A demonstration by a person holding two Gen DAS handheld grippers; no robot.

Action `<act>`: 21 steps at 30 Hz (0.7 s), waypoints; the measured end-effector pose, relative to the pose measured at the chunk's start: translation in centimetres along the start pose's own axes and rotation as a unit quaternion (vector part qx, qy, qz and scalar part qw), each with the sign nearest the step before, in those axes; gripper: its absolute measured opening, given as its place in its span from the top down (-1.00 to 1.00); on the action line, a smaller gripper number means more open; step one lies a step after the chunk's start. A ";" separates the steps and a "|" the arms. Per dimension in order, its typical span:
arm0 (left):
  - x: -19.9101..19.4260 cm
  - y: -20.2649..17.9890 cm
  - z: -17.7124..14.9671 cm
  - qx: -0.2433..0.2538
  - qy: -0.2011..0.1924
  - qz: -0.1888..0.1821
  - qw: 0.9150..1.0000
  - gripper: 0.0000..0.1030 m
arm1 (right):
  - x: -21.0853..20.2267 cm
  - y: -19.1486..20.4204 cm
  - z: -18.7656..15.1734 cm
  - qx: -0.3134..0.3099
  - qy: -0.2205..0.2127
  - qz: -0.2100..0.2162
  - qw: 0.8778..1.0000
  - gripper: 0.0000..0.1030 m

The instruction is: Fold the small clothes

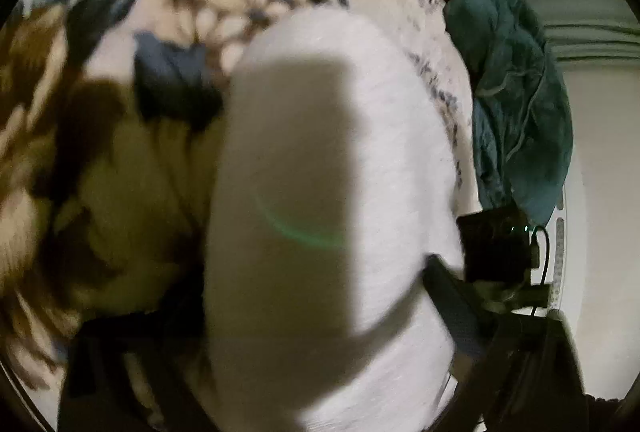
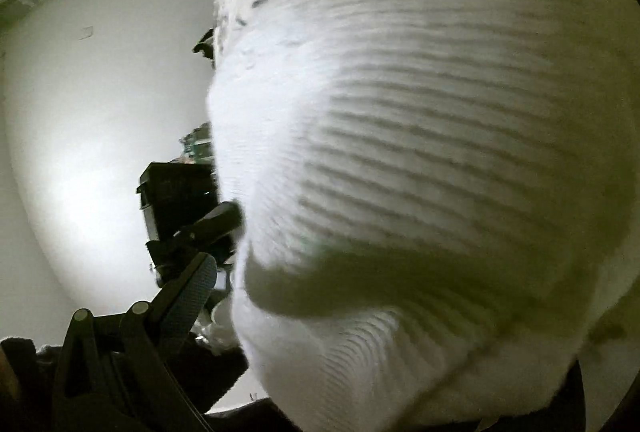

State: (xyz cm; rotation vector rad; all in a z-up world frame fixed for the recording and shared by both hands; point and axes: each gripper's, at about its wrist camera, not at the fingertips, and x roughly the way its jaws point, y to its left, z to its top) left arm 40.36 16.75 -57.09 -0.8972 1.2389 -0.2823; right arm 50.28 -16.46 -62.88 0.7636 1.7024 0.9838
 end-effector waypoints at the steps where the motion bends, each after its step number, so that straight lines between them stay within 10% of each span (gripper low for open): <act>1: 0.2 -0.2 0.4 0.000 0.001 0.002 1.000 -0.06 | 0.1 -0.1 -0.1 0.000 -0.002 -0.010 1.000 -0.49; 2: -0.1 -0.3 0.5 0.001 -0.003 0.000 1.000 0.18 | 0.1 -0.4 -0.2 0.007 -0.003 -0.020 1.000 -0.04; 5: -0.2 -0.8 1.2 -0.006 -0.001 -0.013 1.000 0.32 | -0.8 -1.6 -1.1 0.029 -0.027 -0.028 0.999 0.23; 13: -0.7 -5.6 5.7 0.042 0.008 -0.014 0.999 0.35 | -4.5 2.5 -1.5 0.008 -0.080 -0.057 0.995 0.37; 21: 2.0 -13.0 17.0 0.116 0.005 -0.017 0.993 0.35 | -11.9 5.8 5.9 0.004 -0.166 -0.069 0.984 0.37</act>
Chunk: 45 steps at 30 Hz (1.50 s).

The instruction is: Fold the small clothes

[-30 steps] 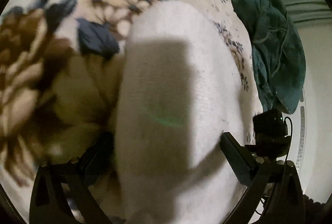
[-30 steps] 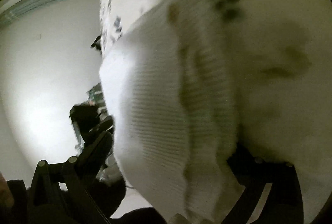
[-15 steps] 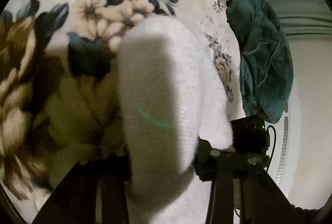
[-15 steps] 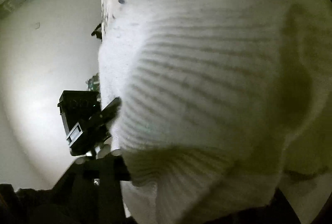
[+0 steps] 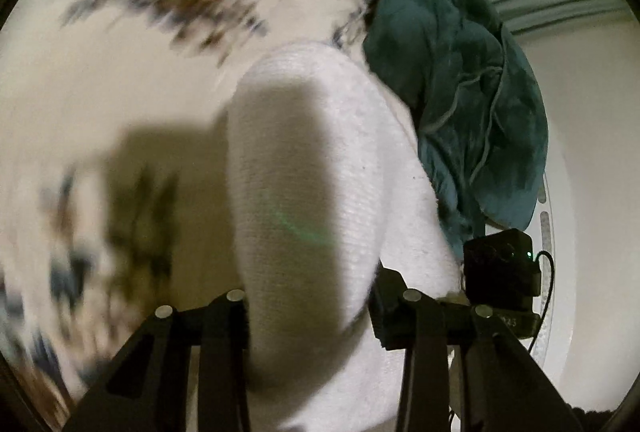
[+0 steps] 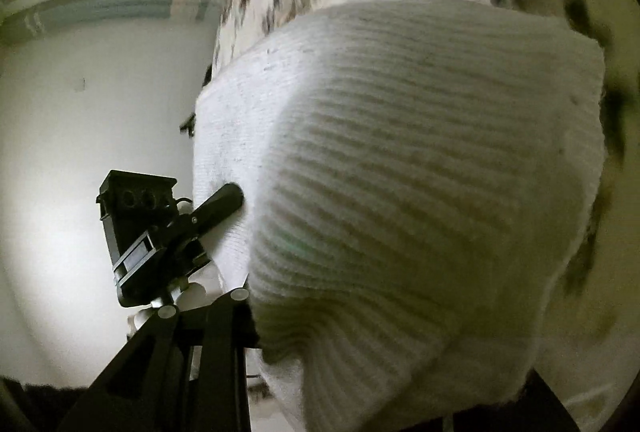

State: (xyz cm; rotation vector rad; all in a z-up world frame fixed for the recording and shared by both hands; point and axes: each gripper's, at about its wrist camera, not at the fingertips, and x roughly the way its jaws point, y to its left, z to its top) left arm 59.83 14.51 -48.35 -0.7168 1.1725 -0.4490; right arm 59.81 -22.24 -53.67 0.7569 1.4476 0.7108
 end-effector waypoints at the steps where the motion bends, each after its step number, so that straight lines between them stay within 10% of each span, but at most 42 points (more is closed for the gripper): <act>1: 0.7 -0.4 1.9 0.006 0.000 0.000 1.000 0.35 | -0.5 0.2 1.4 -0.001 -0.010 -0.001 1.000 0.37; 8: 6.7 1.0 12.4 0.005 0.030 0.044 0.999 0.13 | -1.1 -0.6 12.9 0.002 -0.045 -0.041 0.998 0.22; 13: 8.6 3.2 13.0 -0.011 0.037 0.105 0.994 0.02 | -2.6 -3.2 16.1 0.016 -0.054 -0.195 0.979 -0.27; 16: 7.5 1.6 11.0 0.027 0.013 0.147 0.989 -0.62 | -5.6 -3.0 14.1 -0.018 -0.085 -0.267 0.960 -0.42; 22: 7.6 -0.3 6.3 0.092 -0.010 0.248 0.964 -0.70 | -5.3 1.4 7.1 -0.059 -0.094 -0.290 0.951 -0.42; 29: 6.6 0.5 4.7 0.065 -0.027 0.264 0.962 -0.84 | -4.5 -2.8 1.9 -0.052 -0.068 -0.391 0.916 -0.43; 34: 4.9 -3.2 3.0 0.098 -0.039 0.324 0.940 -0.84 | -6.7 1.3 -0.4 -0.061 -0.116 -0.450 0.883 -1.00; 45: -3.6 -10.8 -2.0 0.125 -0.071 0.358 0.922 -0.92 | -9.7 14.8 -4.9 -0.053 -0.201 -0.497 0.842 -1.00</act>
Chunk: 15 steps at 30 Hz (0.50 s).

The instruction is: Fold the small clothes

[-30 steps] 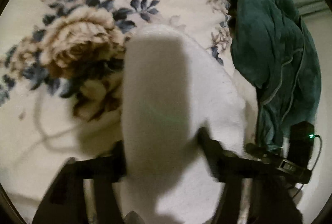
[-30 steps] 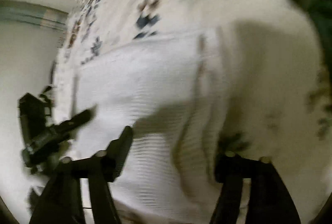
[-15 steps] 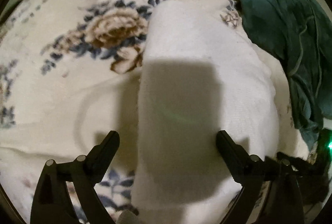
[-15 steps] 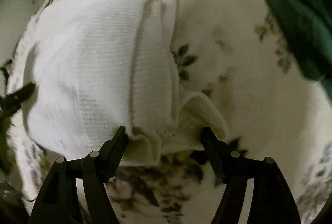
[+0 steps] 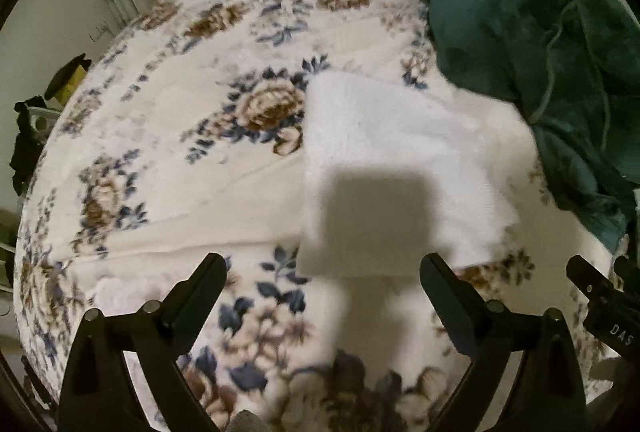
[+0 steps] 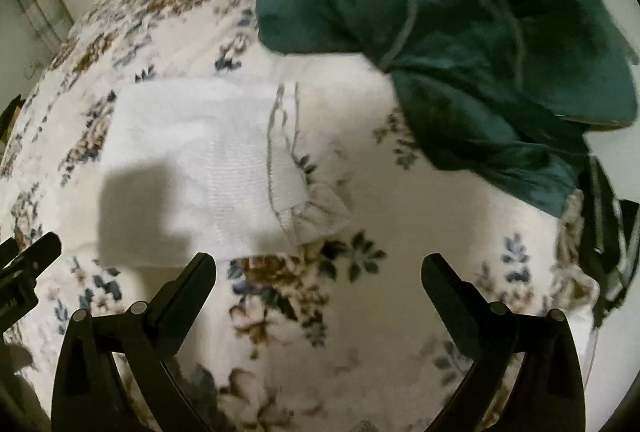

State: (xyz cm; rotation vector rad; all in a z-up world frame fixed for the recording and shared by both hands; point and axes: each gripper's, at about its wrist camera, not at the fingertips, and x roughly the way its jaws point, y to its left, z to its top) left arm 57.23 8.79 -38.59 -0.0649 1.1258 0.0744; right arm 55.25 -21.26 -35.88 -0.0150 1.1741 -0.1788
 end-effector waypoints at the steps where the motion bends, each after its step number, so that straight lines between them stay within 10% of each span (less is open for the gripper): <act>1: -1.0 0.0 -0.1 -0.001 -0.004 0.000 1.000 -0.92 | -1.5 0.1 -0.3 0.001 -0.004 -0.003 1.000 -1.00; 15: -20.8 -0.3 -4.4 0.001 -0.076 -0.014 0.997 -0.92 | -26.5 -1.5 -5.4 -0.018 -0.117 -0.029 0.993 -1.00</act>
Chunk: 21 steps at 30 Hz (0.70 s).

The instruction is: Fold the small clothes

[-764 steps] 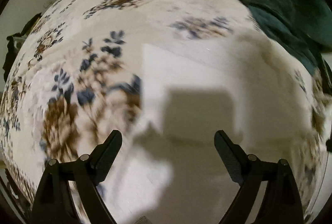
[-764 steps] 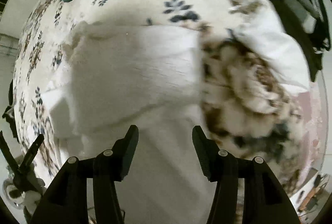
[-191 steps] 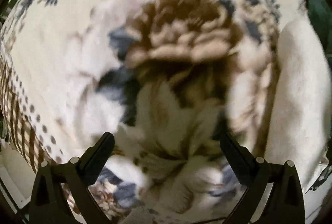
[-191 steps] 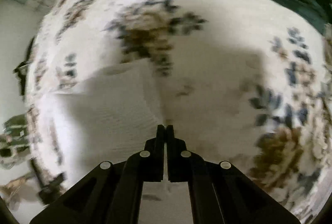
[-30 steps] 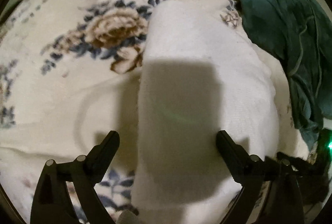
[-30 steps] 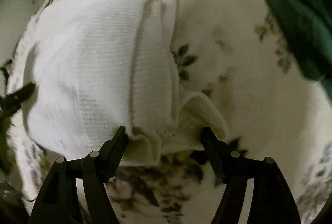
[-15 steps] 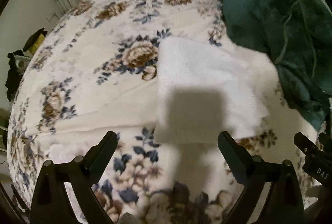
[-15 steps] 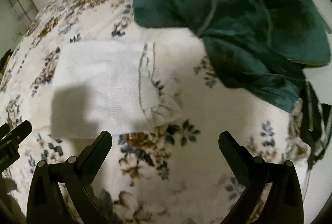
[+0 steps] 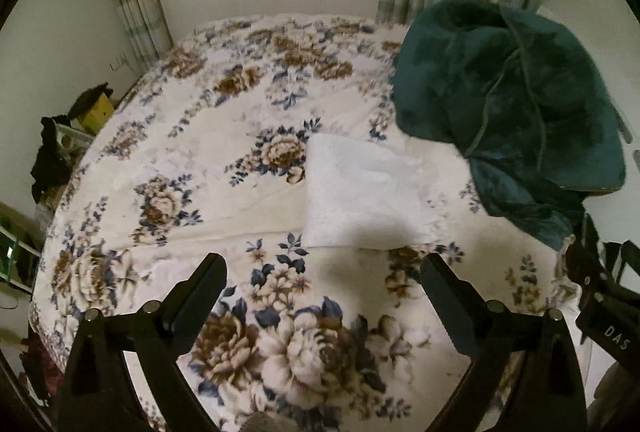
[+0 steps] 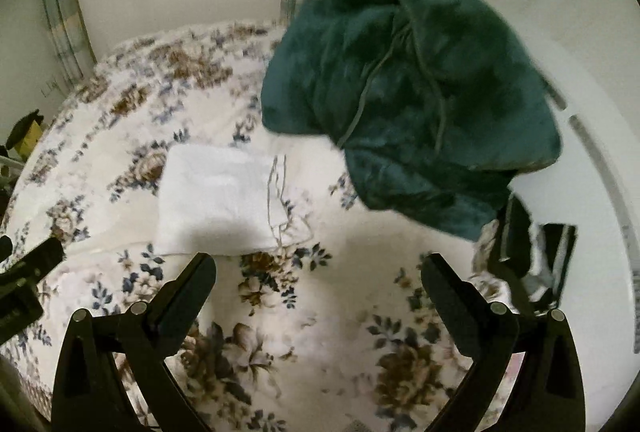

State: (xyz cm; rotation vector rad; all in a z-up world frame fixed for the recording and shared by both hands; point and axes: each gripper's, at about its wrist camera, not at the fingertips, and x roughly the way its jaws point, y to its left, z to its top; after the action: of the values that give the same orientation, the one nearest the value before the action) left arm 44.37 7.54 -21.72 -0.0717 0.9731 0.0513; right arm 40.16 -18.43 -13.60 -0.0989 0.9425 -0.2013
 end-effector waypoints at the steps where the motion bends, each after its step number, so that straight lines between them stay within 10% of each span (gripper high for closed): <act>1: -1.5 -0.1 -0.2 0.001 -0.004 -0.003 1.000 -0.92 | -1.7 -0.3 0.0 0.000 -0.008 0.001 1.000 -1.00; 21: -24.4 -1.4 -4.2 0.005 -0.107 0.001 0.994 -0.92 | -31.7 -5.3 -5.0 0.011 -0.124 0.034 0.992 -1.00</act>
State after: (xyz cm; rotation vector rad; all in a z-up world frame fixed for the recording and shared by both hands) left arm 27.31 5.54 -3.86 -0.0548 0.7591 0.0549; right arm 17.34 -16.77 9.51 -0.0702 0.6957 -0.1328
